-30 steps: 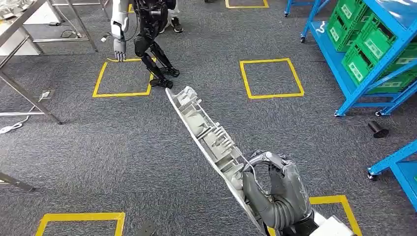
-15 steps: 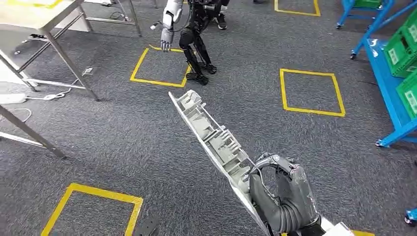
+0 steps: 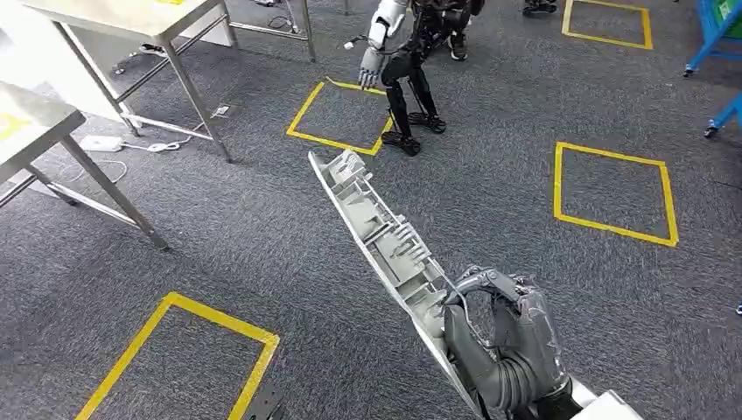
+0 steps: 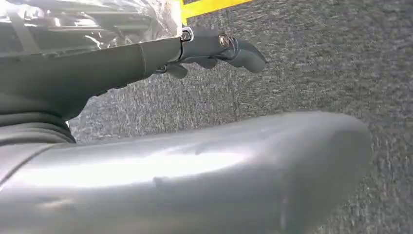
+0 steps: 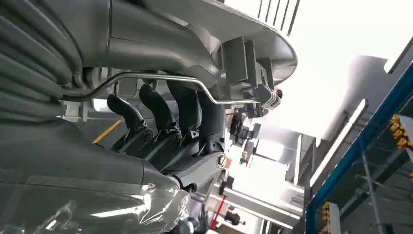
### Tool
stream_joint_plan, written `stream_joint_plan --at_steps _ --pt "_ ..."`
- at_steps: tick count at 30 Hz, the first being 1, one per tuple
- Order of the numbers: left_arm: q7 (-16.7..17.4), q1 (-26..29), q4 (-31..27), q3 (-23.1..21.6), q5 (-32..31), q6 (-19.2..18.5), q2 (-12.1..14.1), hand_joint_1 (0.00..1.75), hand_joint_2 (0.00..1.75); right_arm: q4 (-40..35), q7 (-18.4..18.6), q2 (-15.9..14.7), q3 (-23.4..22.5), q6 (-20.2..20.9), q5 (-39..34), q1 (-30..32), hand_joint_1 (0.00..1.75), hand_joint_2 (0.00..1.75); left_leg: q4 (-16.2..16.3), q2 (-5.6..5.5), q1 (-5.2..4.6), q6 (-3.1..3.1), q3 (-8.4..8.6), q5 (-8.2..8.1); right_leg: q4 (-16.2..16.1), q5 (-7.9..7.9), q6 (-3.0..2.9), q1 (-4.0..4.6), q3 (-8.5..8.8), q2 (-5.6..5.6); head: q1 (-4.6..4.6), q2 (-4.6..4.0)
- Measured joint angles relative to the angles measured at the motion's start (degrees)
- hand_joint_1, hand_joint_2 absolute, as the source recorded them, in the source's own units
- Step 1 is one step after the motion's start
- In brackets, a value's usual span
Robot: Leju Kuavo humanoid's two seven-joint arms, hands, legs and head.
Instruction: Take the parts from the cabinet and place them on the table.
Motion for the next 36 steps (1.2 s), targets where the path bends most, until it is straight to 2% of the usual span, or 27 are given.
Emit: stream_joint_plan --at_steps 1,2,3,5,6,7,8,10,11,12,13,14,16,17,18,20,22,23,25,27,28,29,31,32,33,34,36 --pt "0.0 -0.09 0.0 0.0 0.0 0.0 0.02 0.0 1.75 0.0 0.0 0.0 0.0 0.0 0.0 -0.1 1.75 1.75 -3.46 2.02 -0.32 0.12 1.76 -0.22 -0.01 -0.26 0.27 0.07 0.27 -0.54 -0.13 0.0" --pt "-0.02 -0.28 -0.02 0.0 0.0 0.0 0.0 0.0 1.75 -0.02 -0.02 0.0 -0.04 0.0 0.0 -0.23 1.75 1.75 -4.27 2.57 -0.93 0.85 2.45 -0.3 0.25 -0.47 0.64 0.55 0.16 -0.93 -0.24 0.0" --pt "0.02 -0.33 -0.02 0.0 0.0 0.0 -0.02 0.0 1.75 0.0 0.0 0.0 -0.07 0.0 0.0 -0.29 1.75 1.75 -3.97 2.05 -0.96 1.58 2.18 -0.4 0.09 -0.4 0.97 0.51 0.13 -1.22 -0.15 0.0" --pt "0.02 0.01 -0.02 0.0 0.0 0.0 0.0 0.0 1.75 0.0 -0.02 0.0 -0.2 0.0 0.0 -0.47 1.75 1.75 -4.05 1.09 -1.24 2.15 1.95 -0.39 -0.09 -0.45 1.4 0.36 0.42 -2.22 0.0 0.0" --pt "0.04 0.04 0.0 -0.02 0.0 0.0 0.02 0.0 1.75 -0.04 -0.02 0.0 -0.28 0.0 -0.02 -0.51 1.75 1.75 -4.54 0.59 -0.91 2.65 2.23 -0.15 0.0 -0.92 1.86 0.21 0.48 -2.13 -0.07 0.0" --pt "0.04 0.0 0.0 0.0 -0.02 0.0 0.02 0.0 1.75 -0.02 -0.02 0.0 -0.31 0.0 -0.13 -0.62 1.75 1.75 -4.63 0.14 -0.74 2.86 2.31 -0.07 0.98 -1.72 2.05 0.0 0.18 0.31 0.13 0.0" --pt "0.09 -0.22 0.0 0.0 0.0 0.02 0.15 0.0 1.75 -0.04 -0.15 -0.02 -0.33 -0.04 -0.28 -0.67 1.75 1.75 -4.63 -0.32 -0.66 3.21 2.29 -0.07 3.84 -3.29 2.07 -0.12 -1.27 2.13 0.35 0.0" --pt "0.09 -0.65 0.0 0.0 -0.04 0.0 0.15 0.0 1.75 0.0 -0.17 -0.09 -0.37 -0.11 -0.44 -0.68 1.75 1.75 -4.63 -1.46 -0.8 3.64 2.29 -0.16 12.93 -7.0 2.07 -0.15 -6.12 3.37 0.9 0.0" --pt "0.11 -0.68 0.0 0.0 -0.02 0.0 0.15 0.0 1.75 0.02 -0.17 -0.09 -0.39 -0.13 -0.5 -0.68 1.75 1.75 -4.62 -2.05 -0.9 3.66 2.3 -0.17 16.33 -7.88 2.06 -0.14 -8.14 3.49 0.98 0.0" --pt "0.13 -0.64 0.0 0.0 -0.02 -0.02 0.15 0.0 1.75 0.07 -0.17 -0.13 -0.37 -0.13 -0.63 -0.67 1.75 1.75 -4.61 -2.74 -1.0 3.68 2.34 -0.18 18.02 -7.63 1.98 -0.14 -9.5 3.51 1.03 0.0" --pt "0.22 -0.6 0.0 0.0 0.0 -0.02 0.13 0.0 1.75 0.11 -0.17 -0.15 -0.37 -0.13 -0.74 -0.68 1.75 1.75 -4.59 -3.19 -1.02 3.68 2.35 -0.19 17.68 -6.94 1.91 -0.14 -9.65 3.51 1.03 0.0" --pt "0.24 -0.58 0.0 0.0 -0.02 -0.02 0.15 0.0 1.75 0.13 -0.17 -0.17 -0.39 -0.13 -0.81 -0.68 1.75 1.75 -4.55 -4.08 -1.03 3.67 2.37 -0.19 14.91 -4.46 1.71 -0.14 -8.8 3.61 1.05 0.0" --pt "0.24 -0.66 0.0 0.0 0.0 -0.02 0.15 0.0 1.75 0.13 -0.17 -0.17 -0.42 -0.13 -0.83 -0.77 1.75 1.75 -4.43 -5.41 -1.0 3.57 2.45 -0.25 6.67 0.59 1.3 -0.15 -5.34 4.46 1.09 0.0" --pt "0.26 -0.64 0.0 0.0 -0.02 -0.04 0.13 0.0 1.75 0.17 -0.2 -0.17 -0.46 -0.13 -0.85 -0.94 1.75 1.75 -4.33 -6.12 -0.76 3.31 2.29 -0.34 2.44 1.43 0.99 -0.4 -3.32 7.4 1.12 0.0" --pt "0.28 -0.79 0.0 0.0 -0.04 -0.07 0.15 0.0 1.75 0.22 -0.22 -0.17 -0.46 -0.15 -0.92 -1.06 1.75 1.75 -3.9 -6.68 -1.04 2.83 1.71 -0.26 1.21 1.4 1.12 -0.63 -2.98 8.52 1.09 0.0" --pt "0.37 -0.64 0.0 0.0 -0.02 -0.11 0.15 0.0 1.75 0.24 -0.33 -0.22 -0.55 -0.22 -1.03 -1.19 1.75 1.75 -4.04 -7.52 -0.37 2.12 1.29 -0.03 1.08 1.2 1.1 -0.15 -3.07 7.68 1.01 0.0" --pt "0.41 -0.4 0.0 0.0 -0.09 -0.11 0.28 0.0 1.75 0.26 -0.37 -0.22 -0.59 -0.2 -1.18 -1.35 1.75 1.75 -4.3 -8.69 -0.38 1.28 1.39 0.06 0.36 1.41 0.42 -0.34 -2.56 6.3 1.01 0.0" --pt "0.39 -0.24 -0.02 -0.02 -0.13 -0.11 0.15 0.0 1.75 0.31 -0.35 -0.22 -0.63 -0.17 -1.2 -1.37 1.75 1.75 -3.32 -5.83 -0.73 1.11 0.92 -0.91 -0.11 1.5 0.17 -0.4 -1.87 5.56 0.96 -0.02" --pt "0.39 -0.4 0.0 -0.02 -0.18 -0.11 0.13 0.0 1.75 0.31 -0.44 -0.24 -0.72 -0.2 -1.25 -1.45 1.75 1.75 3.25 -2.32 -0.64 0.65 -1.77 -4.42 -0.27 1.28 -0.25 -0.18 -1.31 4.19 0.18 0.0" --pt "0.39 -0.47 0.0 -0.02 -0.18 -0.11 0.13 0.0 1.75 0.33 -0.44 -0.24 -0.72 -0.2 -1.27 -1.42 1.75 1.75 11.81 -1.32 -0.45 0.27 -5.81 -7.4 -0.25 0.96 -0.48 0.01 -1.03 2.49 0.17 0.0" --pt "0.39 -0.41 0.0 -0.02 -0.17 -0.13 0.13 0.0 1.75 0.37 -0.44 -0.24 -0.72 -0.2 -1.27 -1.42 1.75 1.75 12.51 -1.26 -0.41 0.18 -6.22 -7.09 -0.23 0.86 -0.4 0.01 -0.93 1.87 0.13 0.0" --pt "0.39 -0.32 0.0 -0.02 -0.17 -0.13 0.15 0.0 1.75 0.46 -0.44 -0.24 -0.72 -0.2 -1.27 -1.43 1.75 1.75 10.88 -1.18 -0.35 0.15 -5.46 -5.58 -0.23 0.72 -0.34 0.0 -0.8 1.27 0.07 0.0" --pt "0.39 -0.34 0.0 -0.02 -0.18 -0.13 0.24 0.0 1.75 0.48 -0.44 -0.24 -0.72 -0.2 -1.36 -1.46 1.75 1.75 0.85 -0.03 -0.33 0.37 -0.29 -0.3 -0.15 0.28 0.0 -0.01 -0.31 0.07 -0.2 0.0" --pt "0.39 -0.4 0.0 -0.02 -0.18 -0.13 0.22 0.0 1.75 0.48 -0.44 -0.24 -0.72 -0.2 -1.42 -1.47 1.75 1.75 -3.14 2.31 -0.56 0.63 1.6 0.37 -0.15 0.06 0.24 0.1 -0.03 -0.34 -0.39 0.0" --pt "0.39 -0.58 0.0 -0.02 -0.18 -0.13 0.22 0.0 1.75 0.48 -0.46 -0.24 -0.74 -0.2 -1.42 -1.5 1.75 1.75 -3.99 3.5 -1.35 1.01 2.53 -0.16 0.05 -0.16 0.57 0.6 -0.08 -0.81 -0.53 -0.02" --pt "0.37 -0.83 0.0 -0.02 -0.2 -0.15 0.22 0.0 1.75 0.48 -0.48 -0.24 -0.74 -0.2 -1.44 -1.55 1.75 1.75 -4.27 3.16 -1.31 1.88 2.41 -0.4 0.07 -0.18 0.83 0.64 -0.23 -1.18 -0.5 0.0" --pt "0.42 -0.69 0.0 -0.02 -0.18 -0.17 0.22 0.0 1.75 0.48 -0.48 -0.24 -0.72 -0.15 -1.62 -1.67 1.75 1.75 -4.21 1.99 -1.55 2.54 2.07 -0.38 -0.17 -0.23 1.28 0.57 0.03 -2.45 -0.31 0.0"
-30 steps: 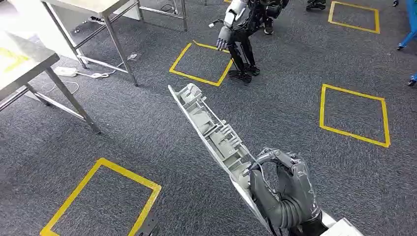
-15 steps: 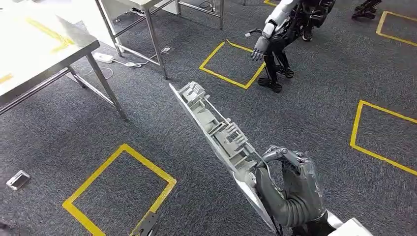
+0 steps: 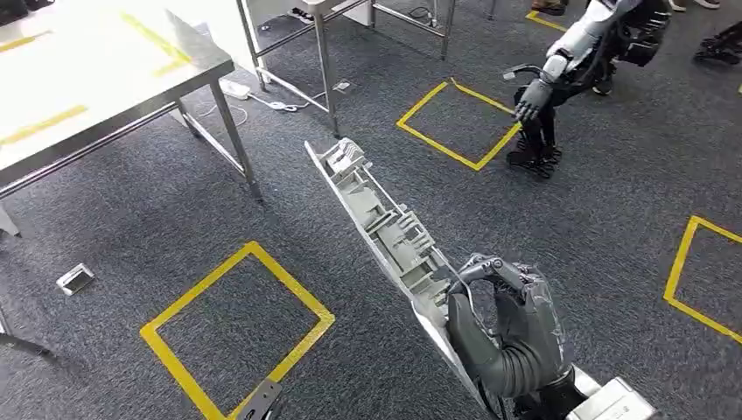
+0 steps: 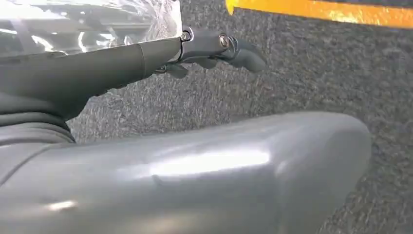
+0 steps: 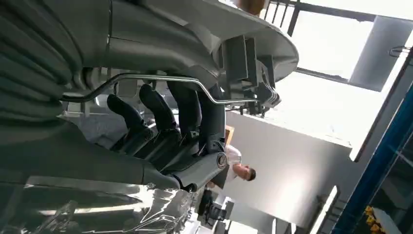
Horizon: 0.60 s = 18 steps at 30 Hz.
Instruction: Take the parts from the cabinet and place them on the table.
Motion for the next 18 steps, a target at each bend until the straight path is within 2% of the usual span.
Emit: stream_joint_plan --at_steps 1,2,3,4,5,6,7,8,9,10,11,12,13,14,16,17,18 --pt "0.0 0.08 0.0 0.0 0.0 0.0 0.0 0.0 1.75 0.0 -0.02 0.0 -0.02 0.0 0.0 -0.06 1.75 1.75 -0.36 -0.65 0.18 0.42 0.16 0.17 0.04 -0.27 0.36 -0.03 0.19 -0.52 -0.07 0.0" --pt "-0.04 0.26 0.0 0.0 -0.02 0.0 -0.07 0.0 1.75 0.0 -0.02 -0.02 -0.02 0.02 0.0 -0.14 1.75 1.75 -0.66 -1.16 0.54 0.7 0.36 0.36 1.02 -1.18 0.72 -0.27 -0.12 1.93 0.08 -0.02" --pt "0.0 0.2 0.0 0.0 0.0 0.0 0.02 0.0 1.75 0.0 -0.15 -0.02 -0.04 0.02 -0.02 -0.15 1.75 1.75 -0.67 -1.55 0.7 1.09 0.35 0.35 3.61 -2.73 0.75 -0.4 -1.45 4.26 0.35 0.0" --pt "0.0 0.09 0.0 0.02 -0.04 0.0 0.11 0.0 1.75 0.0 -0.17 -0.02 -0.04 0.02 -0.04 -0.14 1.75 1.75 -0.67 -2.09 0.72 1.33 0.33 0.34 7.88 -4.8 0.77 -0.45 -3.54 5.45 0.7 0.0" --pt "0.0 -0.04 0.0 0.02 -0.09 0.0 0.11 0.0 1.75 0.02 -0.2 -0.04 -0.04 0.02 -0.11 -0.05 1.75 1.75 -0.66 -2.79 0.68 1.41 0.33 0.33 12.84 -6.74 0.82 -0.44 -6.16 5.88 1.03 -0.02" --pt "0.0 -0.05 0.0 0.02 -0.13 -0.02 0.11 0.0 1.75 0.02 -0.22 -0.04 -0.02 0.02 -0.15 -0.04 1.75 1.75 -0.66 -3.56 0.58 1.42 0.34 0.32 16.84 -7.79 0.83 -0.41 -8.5 5.94 1.14 -0.02" --pt "0.02 -0.01 0.0 0.02 -0.17 -0.18 0.11 0.0 1.75 0.04 -0.22 -0.06 -0.02 0.02 -0.17 -0.01 1.75 1.75 -0.64 -4.26 0.52 1.43 0.38 0.32 18.5 -7.53 0.79 -0.41 -9.8 5.95 1.2 -0.02" --pt "0.07 0.05 0.0 0.02 -0.17 -0.17 0.09 0.0 1.75 0.07 -0.2 -0.09 -0.02 0.02 -0.24 0.01 1.75 1.75 -0.63 -5.03 0.49 1.42 0.45 0.32 17.14 -5.61 0.6 -0.38 -9.63 6.0 1.2 0.0" --pt "0.11 0.05 0.0 0.02 -0.17 -0.17 0.09 0.0 1.75 0.07 -0.22 -0.09 -0.02 0.04 -0.28 0.0 1.75 1.75 -0.59 -5.79 0.49 1.41 0.51 0.31 13.58 -2.93 0.38 -0.38 -8.32 6.2 1.29 -0.02" --pt "0.11 0.01 0.0 0.02 -0.17 -0.17 0.09 0.0 1.75 0.07 -0.22 -0.09 -0.02 0.04 -0.31 -0.05 1.75 1.75 -0.54 -6.55 0.51 1.37 0.59 0.28 8.37 0.15 0.05 -0.4 -6.16 6.9 1.33 0.0" --pt "0.09 -0.03 0.0 0.02 -0.17 -0.17 0.04 0.0 1.75 0.07 -0.22 -0.09 -0.02 0.04 -0.33 -0.08 1.75 1.75 -0.49 -7.2 0.57 1.26 0.61 0.21 3.49 2.54 -0.23 -0.42 -4.15 8.29 1.35 0.0" --pt "0.11 -0.08 0.0 0.02 -0.2 -0.17 0.0 0.0 1.75 0.07 -0.24 -0.09 -0.02 0.04 -0.33 -0.09 1.75 1.75 -0.29 -7.73 0.28 0.94 0.32 0.15 1.56 2.03 -0.56 -0.52 -3.11 10.23 1.4 0.0" --pt "0.09 -0.06 0.0 0.02 -0.2 -0.17 -0.02 0.0 1.75 0.07 -0.3 -0.09 -0.02 0.04 -0.33 -0.15 1.75 1.75 -0.15 -8.32 0.55 0.65 0.0 0.24 0.43 1.8 -0.3 -0.61 -2.76 9.74 1.4 0.0" --pt "0.11 0.0 0.0 0.02 -0.22 -0.17 -0.02 0.0 1.75 0.07 -0.26 -0.09 -0.02 0.07 -0.33 -0.11 1.75 1.75 -0.28 -8.58 0.77 0.34 -0.16 0.41 0.53 1.82 -0.37 -0.36 -2.79 9.56 1.36 0.0" --pt "0.11 0.34 0.0 0.0 -0.37 -0.22 0.0 0.0 1.75 0.07 -0.28 -0.09 -0.02 0.13 -0.33 -0.36 1.75 1.75 -0.53 -9.69 0.91 -0.49 -0.19 0.49 0.19 1.9 -0.95 -0.32 -2.53 8.53 1.44 0.0" --pt "0.13 0.42 0.0 0.0 -0.37 -0.2 0.15 0.0 1.75 0.07 -0.26 -0.09 -0.02 0.13 -0.35 -0.44 1.75 1.75 0.16 -8.44 0.87 -0.54 -0.66 -0.18 -0.4 2.14 -1.24 -0.73 -2.11 7.8 1.44 0.0" --pt "0.13 0.38 0.0 -0.02 -0.48 -0.24 0.05 0.0 1.75 0.09 -0.31 -0.09 -0.02 0.13 -0.35 -0.41 1.75 1.75 2.08 -5.97 0.63 -0.81 -1.23 -1.67 -0.69 2.09 -1.46 -0.66 -1.69 7.29 1.01 0.0"
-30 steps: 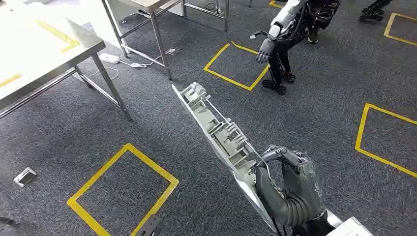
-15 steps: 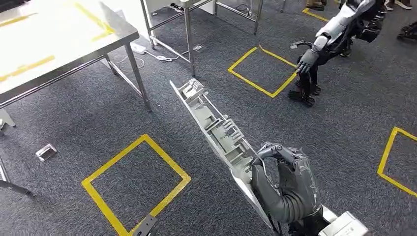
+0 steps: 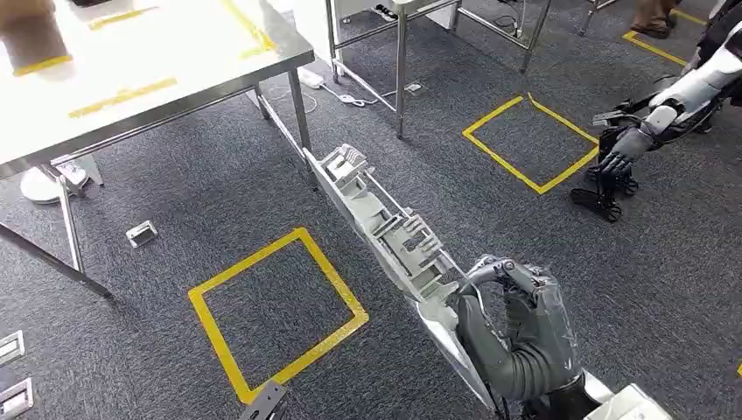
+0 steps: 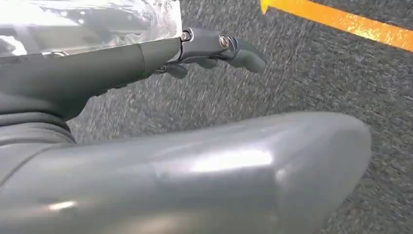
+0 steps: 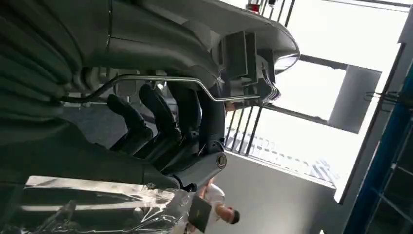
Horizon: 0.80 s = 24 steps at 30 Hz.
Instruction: Take the parts from the cabinet and place them on the table.
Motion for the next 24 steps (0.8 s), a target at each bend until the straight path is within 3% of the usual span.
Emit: stream_joint_plan --at_steps 1,2,4,5,6,7,8,9,10,11,13,14,15,16,18,19,20,21,22,23,24 --pt "-0.02 -0.15 0.0 0.0 -0.09 0.0 -0.05 0.0 1.75 0.0 0.0 0.0 0.0 0.0 -0.02 -0.12 1.75 1.75 3.79 1.58 0.09 -0.28 -1.53 -2.05 -0.03 -0.09 -0.16 0.04 0.26 -0.64 -0.2 0.0" --pt "-0.02 -0.22 0.0 0.02 -0.11 0.0 -0.05 0.0 1.75 0.02 0.0 0.0 0.0 0.0 -0.04 -0.08 1.75 1.75 8.44 2.3 0.24 -0.54 -3.57 -4.04 0.01 -0.26 -0.29 0.09 0.43 -1.35 -0.24 0.0" --pt "0.0 -0.2 0.0 0.0 -0.13 0.0 -0.05 0.0 1.75 0.06 0.0 0.0 0.02 0.0 -0.04 -0.06 1.75 1.75 14.85 2.62 0.5 -1.09 -6.6 -6.03 0.16 -0.53 -0.19 0.08 0.55 -2.67 -0.29 0.0" --pt "0.02 -0.07 0.0 0.02 -0.13 0.0 -0.02 0.0 1.75 0.15 0.02 0.0 0.02 0.0 -0.04 -0.06 1.75 1.75 14.41 2.67 0.64 -1.26 -6.4 -5.15 0.27 -0.73 -0.11 0.04 0.61 -3.18 -0.33 0.0" --pt "0.02 0.0 0.0 0.0 -0.13 0.0 0.0 0.0 1.75 0.22 0.02 0.0 0.02 0.0 -0.07 -0.06 1.75 1.75 11.72 2.81 0.75 -1.34 -5.16 -3.23 0.43 -0.93 0.06 -0.01 0.68 -3.71 -0.44 0.0" --pt "0.04 0.01 0.0 0.0 -0.13 0.0 0.04 0.0 1.75 0.22 0.02 0.0 0.02 0.0 -0.07 -0.05 1.75 1.75 7.22 3.13 0.83 -1.36 -2.89 -0.72 0.6 -1.17 0.25 -0.08 0.84 -4.15 -0.53 0.0" --pt "0.13 -0.02 0.0 0.0 -0.15 0.0 0.06 0.0 1.75 0.22 0.02 0.0 0.02 0.0 -0.07 -0.06 1.75 1.75 1.63 4.28 0.82 -1.33 0.07 2.0 0.77 -1.5 0.52 -0.13 1.11 -4.7 -0.64 0.0" --pt "0.41 -0.12 0.0 0.0 -0.2 0.0 0.02 0.0 1.75 0.22 0.02 0.0 0.02 0.0 -0.09 -0.04 1.75 1.75 -0.97 6.51 0.4 -1.29 1.49 1.21 0.78 -1.76 0.85 0.01 1.32 -5.11 -0.72 0.0" --pt "0.48 -0.32 0.0 0.02 -0.24 -0.02 -0.02 0.0 1.75 0.22 0.02 0.0 0.0 0.0 -0.2 -0.13 1.75 1.75 -1.95 7.11 -0.17 -0.63 2.02 1.22 1.09 -1.91 1.13 0.41 1.18 -5.53 -0.94 -0.02" --pt "0.79 -0.4 0.0 0.02 -0.24 -0.07 -0.05 0.0 1.75 0.22 0.02 0.0 0.0 -0.02 -0.24 -0.18 1.75 1.75 -1.76 6.66 -0.15 0.25 1.69 1.04 1.03 -1.86 1.42 0.53 1.07 -5.91 -1.01 0.0" --pt "1.09 -0.14 0.0 0.0 -0.24 -0.09 -0.05 0.0 1.75 0.24 0.02 0.0 0.0 0.0 -0.26 -0.24 1.75 1.75 -1.75 5.63 -0.34 0.85 1.39 1.07 0.85 -1.91 1.75 0.43 1.31 -7.04 -0.64 0.0" --pt "1.14 -0.08 0.0 0.0 -0.24 -0.09 -0.05 0.0 1.75 0.22 0.0 0.0 0.0 0.0 -0.31 -0.25 1.75 1.75 -2.06 5.05 -0.07 1.34 1.51 1.2 0.91 -2.33 2.21 0.33 1.43 -7.3 -0.73 0.0" --pt "1.18 0.01 0.0 0.02 -0.26 -0.09 -0.02 0.0 1.75 0.22 0.02 0.0 0.0 0.0 -0.33 -0.32 1.75 1.75 -2.19 4.58 0.21 1.7 1.65 1.32 2.09 -3.41 2.54 0.12 1.05 -4.62 -0.5 0.0" --pt "1.22 -0.02 0.0 0.02 -0.24 -0.09 0.06 0.0 1.75 0.22 0.0 0.0 -0.04 0.0 -0.35 -0.34 1.75 1.75 -2.19 4.07 0.27 1.94 1.65 1.31 5.18 -5.17 2.56 0.05 -0.41 -2.8 -0.29 0.0" --pt "1.24 -0.2 0.0 0.04 -0.26 -0.07 0.09 0.0 1.75 0.24 0.0 0.0 -0.02 0.0 -0.39 -0.33 1.75 1.75 -2.18 2.99 0.14 2.31 1.63 1.32 14.92 -9.16 2.56 0.08 -5.46 -1.43 0.33 0.0" --pt "1.25 -0.18 0.0 0.04 -0.26 -0.09 0.06 0.0 1.75 0.28 0.0 0.0 0.0 0.0 -0.39 -0.3 1.75 1.75 -2.16 2.34 0.01 2.42 1.64 1.3 18.58 -9.92 2.48 0.12 -7.64 -1.36 0.39 0.0" --pt "1.25 -0.13 0.0 0.02 -0.29 -0.11 0.02 0.0 1.75 0.37 0.0 -0.02 0.0 0.0 -0.42 -0.24 1.75 1.75 -2.15 1.61 -0.11 2.44 1.69 1.29 19.78 -9.31 2.31 0.14 -8.81 -1.36 0.39 0.0" --pt "1.25 -0.1 0.0 0.02 -0.29 -0.11 0.02 0.0 1.75 0.42 0.0 -0.02 0.0 0.0 -0.42 -0.21 1.75 1.75 -2.13 0.81 -0.18 2.45 1.77 1.28 17.81 -7.09 1.97 0.24 -8.41 -1.3 0.41 0.0" --pt "1.25 -0.11 0.0 0.02 -0.29 -0.09 0.02 0.0 1.75 0.42 0.0 -0.02 0.0 0.0 -0.42 -0.21 1.75 1.75 -2.11 0.07 -0.22 2.45 1.88 1.28 13.64 -4.13 1.57 0.33 -6.82 -1.02 0.46 -0.02" --pt "1.25 -0.15 0.0 0.02 -0.29 -0.09 0.02 0.0 1.75 0.42 0.0 -0.02 -0.02 0.0 -0.42 -0.24 1.75 1.75 -2.11 -0.63 -0.23 2.44 1.97 1.27 7.93 -0.96 1.01 0.42 -4.43 0.01 0.48 -0.02" --pt "1.25 -0.15 0.0 0.02 -0.31 -0.09 -0.04 0.0 1.75 0.42 0.0 -0.02 -0.02 0.0 -0.42 -0.3 1.75 1.75 -2.12 -1.17 -0.1 2.42 1.92 1.26 3.16 0.91 0.49 0.49 -2.54 1.92 0.52 -0.02"
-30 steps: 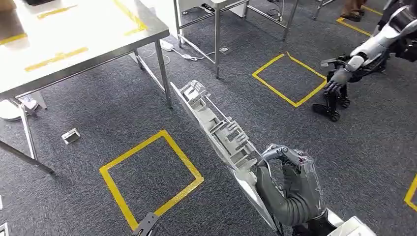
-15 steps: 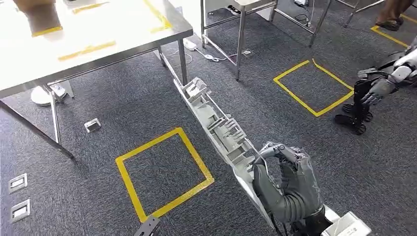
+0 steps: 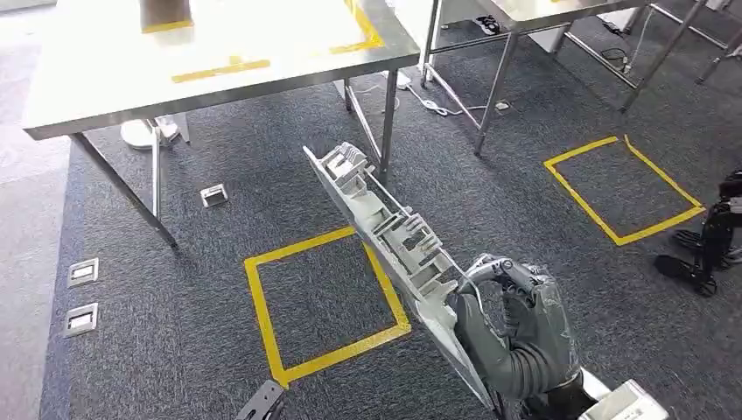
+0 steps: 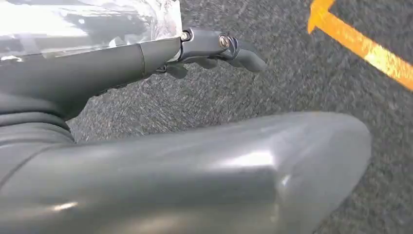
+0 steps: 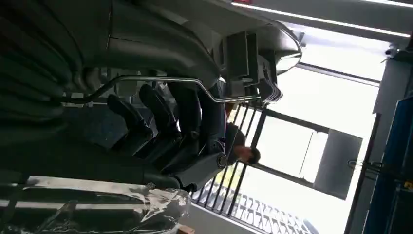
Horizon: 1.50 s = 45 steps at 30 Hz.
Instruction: Take the parts from the cabinet and place them on the table.
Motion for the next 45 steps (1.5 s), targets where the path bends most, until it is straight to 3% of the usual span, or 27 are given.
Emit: stream_joint_plan --at_steps 1,2,4,5,6,7,8,10,11,13,15,16,17,18,21,23,27,32,35,45 --pt "0.0 -0.03 -0.02 0.02 0.0 0.04 -0.09 0.0 1.75 0.0 0.02 0.0 0.0 0.0 -0.02 -0.02 1.75 1.75 0.18 -0.57 -0.39 -0.3 -0.28 -0.08 -1.41 -0.72 -0.31 -0.18 0.84 0.78 -0.04 0.02" --pt "0.0 0.01 -0.02 0.02 -0.02 0.0 -0.09 0.0 1.75 0.0 0.0 0.0 0.0 0.0 -0.02 -0.06 1.75 1.75 0.17 -1.03 -0.04 -0.66 -0.54 0.06 -1.74 -0.73 -0.01 -0.01 0.89 0.24 -0.04 0.02" --pt "0.04 0.31 -0.02 0.0 -0.02 -0.02 -0.09 0.0 1.75 0.0 0.0 0.0 0.0 0.02 -0.04 -0.05 1.75 1.75 -0.05 -1.79 0.38 -1.36 -0.62 0.16 -1.82 -0.81 -0.23 0.34 0.99 -0.35 0.0 0.02" --pt "0.09 0.34 0.0 0.0 0.0 -0.02 0.09 0.0 1.75 0.0 0.0 0.02 0.0 0.02 -0.04 -0.08 1.75 1.75 -0.1 -2.39 0.06 -1.76 -0.58 0.09 -2.52 -0.56 -0.46 -0.09 1.31 -1.01 -0.02 0.02" --pt "0.13 0.43 -0.04 -0.02 0.0 -0.02 0.0 0.0 1.75 0.0 0.02 0.02 0.0 0.02 -0.04 -0.08 1.75 1.75 0.69 -0.8 -0.07 -1.85 -0.92 -0.78 -3.09 -0.38 -0.54 -0.3 1.85 -1.69 -0.08 0.02" --pt "0.15 0.33 -0.02 -0.02 0.0 0.0 -0.02 0.0 1.75 -0.02 0.0 0.04 0.0 0.0 -0.07 -0.02 1.75 1.75 3.19 1.48 -0.13 -2.2 -1.8 -2.7 -3.43 -0.38 -0.76 -0.35 2.24 -2.12 -0.86 0.02" --pt "0.15 0.19 -0.02 -0.02 0.0 0.0 0.0 0.0 1.75 0.0 0.0 0.04 0.0 0.02 -0.07 -0.08 1.75 1.75 7.18 2.76 0.02 -2.48 -3.41 -4.79 -3.43 -0.44 -0.84 -0.37 2.44 -2.74 -1.05 0.02" --pt "0.18 0.13 -0.02 -0.02 0.0 0.0 0.02 0.0 1.75 0.02 0.0 0.04 0.02 0.0 -0.09 -0.03 1.75 1.75 15.68 3.7 0.44 -3.18 -7.23 -7.94 -3.33 -0.75 -0.87 -0.38 2.64 -4.01 -1.12 0.02" --pt "0.17 0.21 -0.02 -0.02 0.0 0.0 0.02 0.0 1.75 0.04 0.0 0.02 0.04 0.0 -0.09 -0.02 1.75 1.75 16.68 3.8 0.64 -3.46 -7.79 -7.71 -3.28 -0.89 -0.77 -0.44 2.71 -4.58 -1.18 0.02" --pt "0.17 0.3 -0.02 -0.02 0.0 0.0 0.04 0.0 1.75 0.11 0.0 0.02 0.02 0.0 -0.09 -0.01 1.75 1.75 15.48 3.87 0.81 -3.65 -7.18 -6.35 -3.19 -1.02 -0.64 -0.51 2.81 -4.94 -1.2 0.02" --pt "0.17 0.29 -0.02 -0.02 -0.02 0.0 0.13 0.0 1.75 0.18 0.0 0.04 0.02 0.0 -0.09 -0.02 1.75 1.75 6.41 4.73 1.02 -3.91 -2.72 -1.09 -2.73 -1.58 -0.16 -0.81 3.14 -5.85 -1.31 0.02" --pt "0.15 0.25 -0.02 -0.02 -0.02 0.0 0.17 0.0 1.75 0.2 0.0 0.04 0.02 0.0 -0.09 -0.03 1.75 1.75 1.36 6.41 0.99 -3.89 -0.42 0.38 -2.49 -1.94 0.26 -0.77 3.33 -6.29 -1.51 0.02" --pt "0.15 0.04 -0.02 -0.02 -0.02 0.0 0.15 0.0 1.75 0.17 0.0 0.02 0.0 0.0 -0.09 -0.03 1.75 1.75 0.79 7.25 0.32 -3.69 0.56 -0.52 -2.28 -2.13 0.63 -0.35 3.19 -6.51 -1.86 0.02" --pt "0.15 -0.1 -0.02 0.0 -0.04 0.0 0.15 0.0 1.75 0.2 0.0 0.04 0.0 0.0 -0.11 -0.05 1.75 1.75 0.17 6.96 0.38 -2.66 0.5 -0.79 -2.14 -2.1 0.86 -0.25 3.03 -6.74 -1.88 0.02" --pt "0.2 0.34 -0.02 -0.02 -0.13 -0.02 0.17 0.0 1.75 0.26 -0.07 0.02 0.0 -0.09 -0.24 -0.06 1.75 1.75 0.01 6.22 0.32 -1.5 0.23 -0.54 -2.47 -2.08 1.61 -0.34 3.18 -7.62 -1.68 0.02" --pt "0.28 0.36 -0.02 0.0 -0.17 0.0 0.22 0.0 1.75 0.26 -0.28 0.02 -0.02 -0.13 -0.35 -0.09 1.75 1.75 0.03 6.11 0.44 -1.61 0.14 -0.54 -2.5 -2.07 0.31 -0.22 3.27 -7.55 -1.14 0.02" --pt "0.35 0.35 -0.02 0.0 -0.26 -0.04 0.17 0.0 1.75 0.26 -0.57 0.02 -0.04 -0.13 -0.44 -0.08 1.75 1.75 0.04 5.98 0.34 -1.45 0.14 -0.62 -2.89 -1.72 -0.11 -0.23 3.44 -7.48 -0.57 0.02" --pt "0.7 0.3 -0.02 0.0 -0.26 -0.02 0.22 0.0 1.75 0.26 -0.68 0.02 -0.04 0.0 -0.57 -0.08 1.75 1.75 0.09 6.0 0.13 -1.16 0.13 -0.69 -3.17 -1.51 0.36 -0.3 3.5 -7.47 -0.35 0.02" --pt "1.05 0.28 -0.02 0.0 -0.26 -0.02 0.2 0.0 1.75 0.26 -0.7 0.02 -0.04 0.04 -0.57 -0.09 1.75 1.75 0.1 6.03 0.1 -1.16 0.1 -0.7 -3.39 -1.5 1.74 -0.42 3.56 -7.47 -0.33 0.02" --pt "1.99 0.28 -0.02 0.0 -0.24 -0.02 0.22 0.0 1.75 0.28 -0.76 0.02 -0.04 0.55 -0.59 -0.37 1.75 1.75 0.06 6.07 0.38 -1.28 0.14 -0.57 -3.28 -1.67 1.81 -0.15 3.5 -7.47 -0.37 0.02"
